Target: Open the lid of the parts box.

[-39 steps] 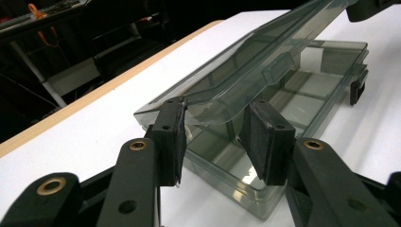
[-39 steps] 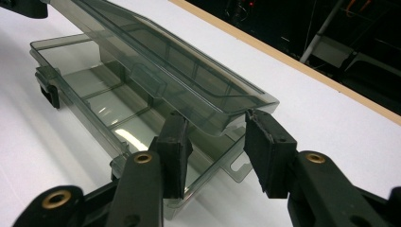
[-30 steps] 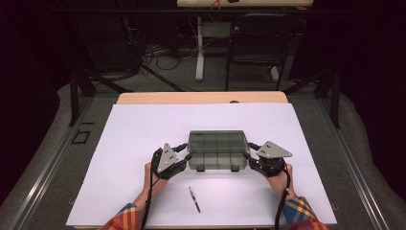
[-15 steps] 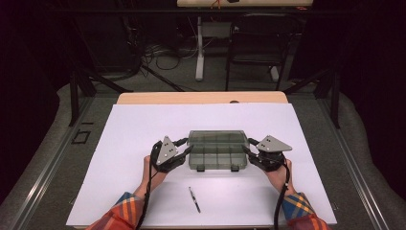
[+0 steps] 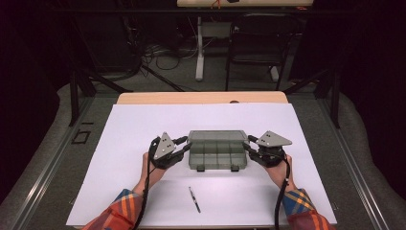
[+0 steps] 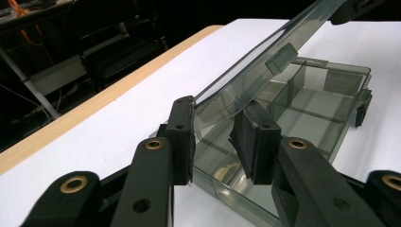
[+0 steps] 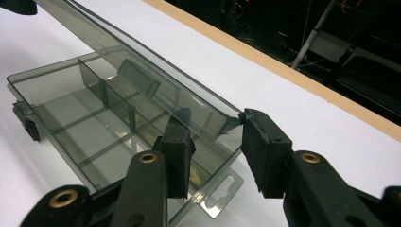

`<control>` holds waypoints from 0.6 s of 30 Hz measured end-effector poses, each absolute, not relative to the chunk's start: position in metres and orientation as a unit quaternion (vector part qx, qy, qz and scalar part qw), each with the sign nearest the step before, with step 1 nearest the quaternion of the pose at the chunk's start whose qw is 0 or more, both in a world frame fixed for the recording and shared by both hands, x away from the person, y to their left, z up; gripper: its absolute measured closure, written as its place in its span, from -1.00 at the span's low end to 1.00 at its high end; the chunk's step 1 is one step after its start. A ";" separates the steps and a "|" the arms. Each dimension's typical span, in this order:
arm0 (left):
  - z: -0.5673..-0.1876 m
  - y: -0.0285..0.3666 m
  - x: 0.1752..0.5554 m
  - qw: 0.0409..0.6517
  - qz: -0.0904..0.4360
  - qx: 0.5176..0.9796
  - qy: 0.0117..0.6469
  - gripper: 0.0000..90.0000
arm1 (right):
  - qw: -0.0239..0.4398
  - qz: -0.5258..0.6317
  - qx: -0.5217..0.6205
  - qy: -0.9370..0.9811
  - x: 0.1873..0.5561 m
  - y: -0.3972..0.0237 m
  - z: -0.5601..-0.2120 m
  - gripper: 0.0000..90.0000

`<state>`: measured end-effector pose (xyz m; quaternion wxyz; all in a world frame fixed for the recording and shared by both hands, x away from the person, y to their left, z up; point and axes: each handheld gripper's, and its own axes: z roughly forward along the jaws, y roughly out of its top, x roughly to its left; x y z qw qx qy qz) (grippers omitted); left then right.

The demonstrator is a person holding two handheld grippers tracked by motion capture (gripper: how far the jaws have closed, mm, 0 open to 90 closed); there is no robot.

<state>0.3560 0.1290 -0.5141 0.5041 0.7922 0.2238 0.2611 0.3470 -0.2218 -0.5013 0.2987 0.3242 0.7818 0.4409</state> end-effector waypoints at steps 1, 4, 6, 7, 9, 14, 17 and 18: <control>-0.513 0.129 0.357 0.505 0.257 0.793 0.224 0.53 | 0.299 0.441 0.324 0.782 0.347 -0.222 -0.501 0.41; -0.512 0.130 0.358 0.507 0.253 0.793 0.225 0.54 | 0.300 0.440 0.325 0.782 0.348 -0.221 -0.500 0.42; -0.511 0.131 0.360 0.505 0.250 0.795 0.224 0.55 | 0.301 0.440 0.324 0.781 0.349 -0.222 -0.500 0.44; -0.511 0.131 0.360 0.505 0.250 0.795 0.224 0.55 | 0.301 0.440 0.324 0.781 0.349 -0.222 -0.500 0.44; -0.510 0.131 0.361 0.507 0.249 0.795 0.224 0.55 | 0.301 0.440 0.326 0.781 0.349 -0.222 -0.500 0.46; -0.507 0.132 0.364 0.505 0.245 0.796 0.229 0.58 | 0.301 0.439 0.329 0.780 0.352 -0.222 -0.498 0.49; -0.506 0.132 0.365 0.505 0.242 0.796 0.230 0.59 | 0.303 0.437 0.330 0.780 0.353 -0.221 -0.496 0.50; -0.507 0.132 0.366 0.506 0.239 0.795 0.231 0.59 | 0.302 0.437 0.329 0.780 0.353 -0.221 -0.496 0.51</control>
